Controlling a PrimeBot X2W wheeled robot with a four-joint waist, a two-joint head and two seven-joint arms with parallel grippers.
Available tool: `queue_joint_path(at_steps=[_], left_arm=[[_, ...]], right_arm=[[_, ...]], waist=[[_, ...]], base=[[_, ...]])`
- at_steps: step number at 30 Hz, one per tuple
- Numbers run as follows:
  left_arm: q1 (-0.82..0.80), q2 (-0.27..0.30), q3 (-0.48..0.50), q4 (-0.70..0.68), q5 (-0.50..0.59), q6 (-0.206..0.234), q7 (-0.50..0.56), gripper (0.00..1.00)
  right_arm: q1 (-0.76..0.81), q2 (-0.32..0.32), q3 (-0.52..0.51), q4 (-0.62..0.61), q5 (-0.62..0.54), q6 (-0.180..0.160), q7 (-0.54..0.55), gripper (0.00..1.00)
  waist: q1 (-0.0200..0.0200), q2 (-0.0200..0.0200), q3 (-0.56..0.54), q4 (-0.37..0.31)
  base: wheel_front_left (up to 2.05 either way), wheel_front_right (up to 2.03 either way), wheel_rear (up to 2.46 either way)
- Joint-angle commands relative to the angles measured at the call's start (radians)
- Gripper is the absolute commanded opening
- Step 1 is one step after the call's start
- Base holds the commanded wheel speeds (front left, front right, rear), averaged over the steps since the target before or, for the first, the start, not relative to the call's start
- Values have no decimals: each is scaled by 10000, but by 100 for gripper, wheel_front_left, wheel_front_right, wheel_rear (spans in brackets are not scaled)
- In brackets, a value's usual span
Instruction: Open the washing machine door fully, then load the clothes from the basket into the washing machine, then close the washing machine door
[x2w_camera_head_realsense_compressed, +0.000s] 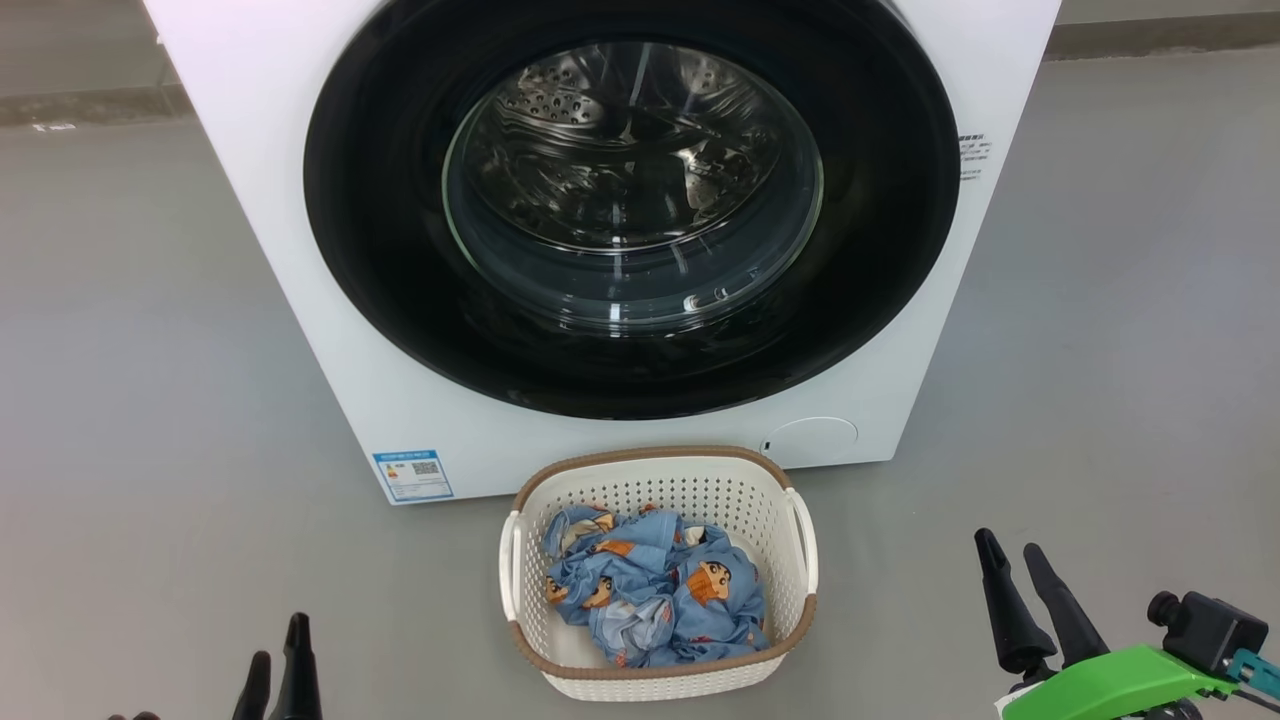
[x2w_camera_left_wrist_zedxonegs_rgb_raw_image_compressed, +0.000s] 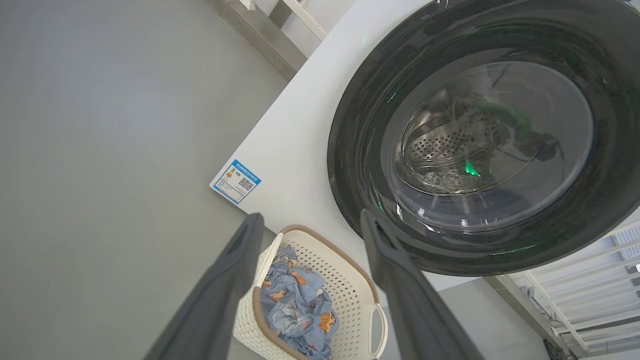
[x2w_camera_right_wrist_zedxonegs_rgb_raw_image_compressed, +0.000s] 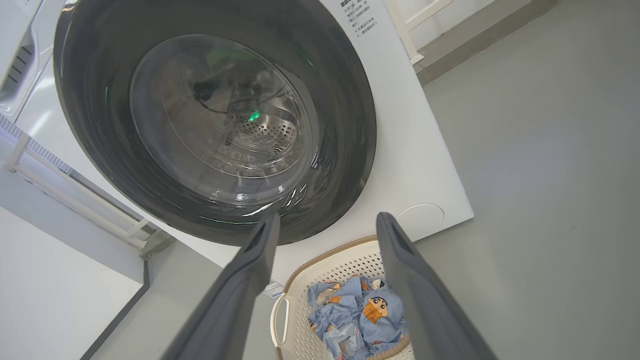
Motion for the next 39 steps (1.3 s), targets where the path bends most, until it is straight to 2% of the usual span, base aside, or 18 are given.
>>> queue_joint_path(at_steps=[1, 22, 39], left_arm=[[-397, 165, 216, -135, 382, -25, -141, 100], [-502, 226, 287, 32, 2754, -32, -736, 100], [-530, 247, 298, 221, 4634, -38, -1242, 100]], right_arm=[[-309, -152, 183, -299, -449, -7, -166, 100], [-358, -369, 527, -383, -3084, -9, -752, 100], [-239, -427, 412, -521, -5207, -10, -1249, 100]], waist=[[-1, 0, -5, 3], [-1, 0, 70, 4], [-1, 0, -8, 84]], base=[[0, 0, 0], [0, 0, 0], [0, 0, 0]])
